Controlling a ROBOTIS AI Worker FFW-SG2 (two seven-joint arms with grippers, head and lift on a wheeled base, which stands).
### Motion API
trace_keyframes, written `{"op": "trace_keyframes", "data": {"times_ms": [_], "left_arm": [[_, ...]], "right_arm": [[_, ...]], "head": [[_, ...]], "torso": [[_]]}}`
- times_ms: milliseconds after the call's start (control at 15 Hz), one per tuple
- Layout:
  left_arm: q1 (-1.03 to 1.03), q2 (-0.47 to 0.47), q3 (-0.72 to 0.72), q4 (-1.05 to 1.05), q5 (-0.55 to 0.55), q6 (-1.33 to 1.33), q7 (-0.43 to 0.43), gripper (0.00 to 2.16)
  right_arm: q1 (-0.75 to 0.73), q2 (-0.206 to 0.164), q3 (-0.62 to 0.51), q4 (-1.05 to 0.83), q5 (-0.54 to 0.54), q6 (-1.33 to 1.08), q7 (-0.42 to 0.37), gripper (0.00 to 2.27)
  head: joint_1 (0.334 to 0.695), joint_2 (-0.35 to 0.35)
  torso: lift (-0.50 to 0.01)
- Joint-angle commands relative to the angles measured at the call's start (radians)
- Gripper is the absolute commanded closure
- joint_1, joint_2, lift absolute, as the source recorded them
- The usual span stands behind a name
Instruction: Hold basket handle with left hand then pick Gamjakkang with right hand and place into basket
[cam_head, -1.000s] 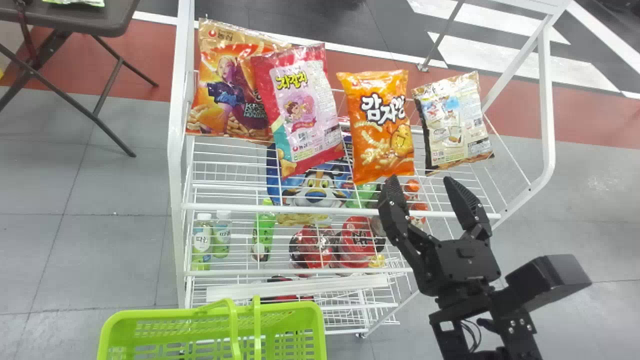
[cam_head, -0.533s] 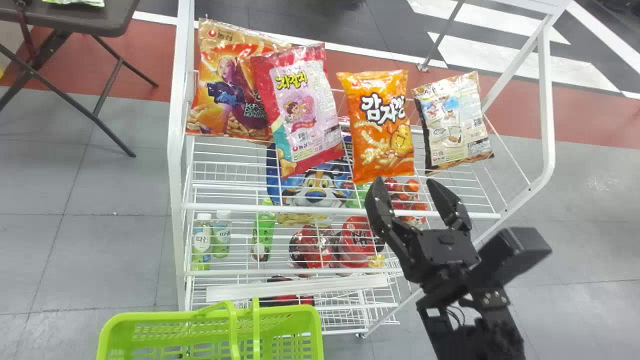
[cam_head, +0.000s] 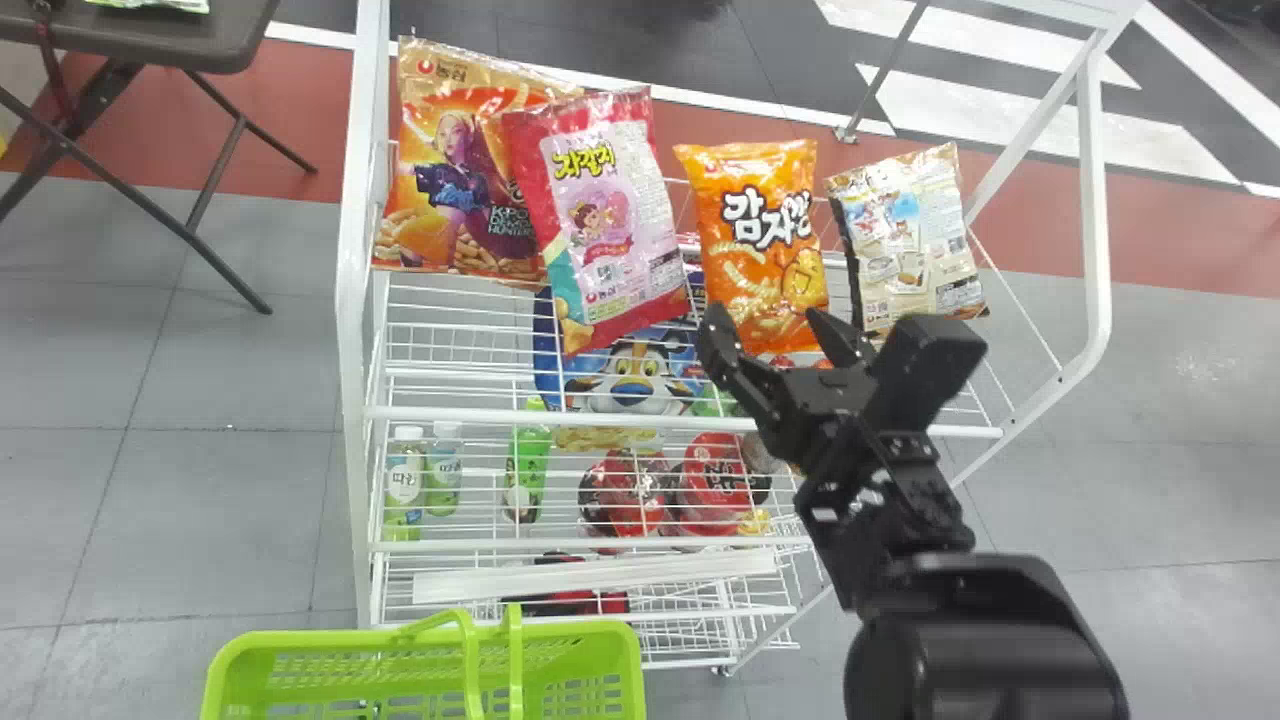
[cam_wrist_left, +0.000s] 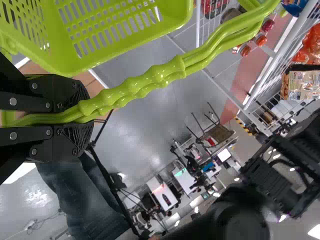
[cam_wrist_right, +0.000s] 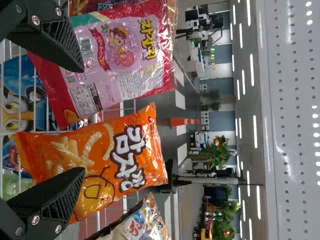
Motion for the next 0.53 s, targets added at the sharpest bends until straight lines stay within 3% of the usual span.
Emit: {"op": "trace_keyframes", "data": {"times_ms": [0, 467], "left_arm": [[0.0, 0.0, 0.0, 0.002, -0.002, 0.001, 0.0, 2.14], [-0.002, 0.0, 0.001, 0.008, -0.002, 0.001, -0.002, 2.14]], "right_arm": [[-0.1, -0.001, -0.024, 0.077, 0.004, 0.05, 0.0, 0.11], [-0.257, -0.005, -0.107, 0.235, 0.003, 0.09, 0.002, 0.11]], "head": [[0.695, -0.35], [0.695, -0.35]], "torso": [[-0.019], [-0.019]]}}
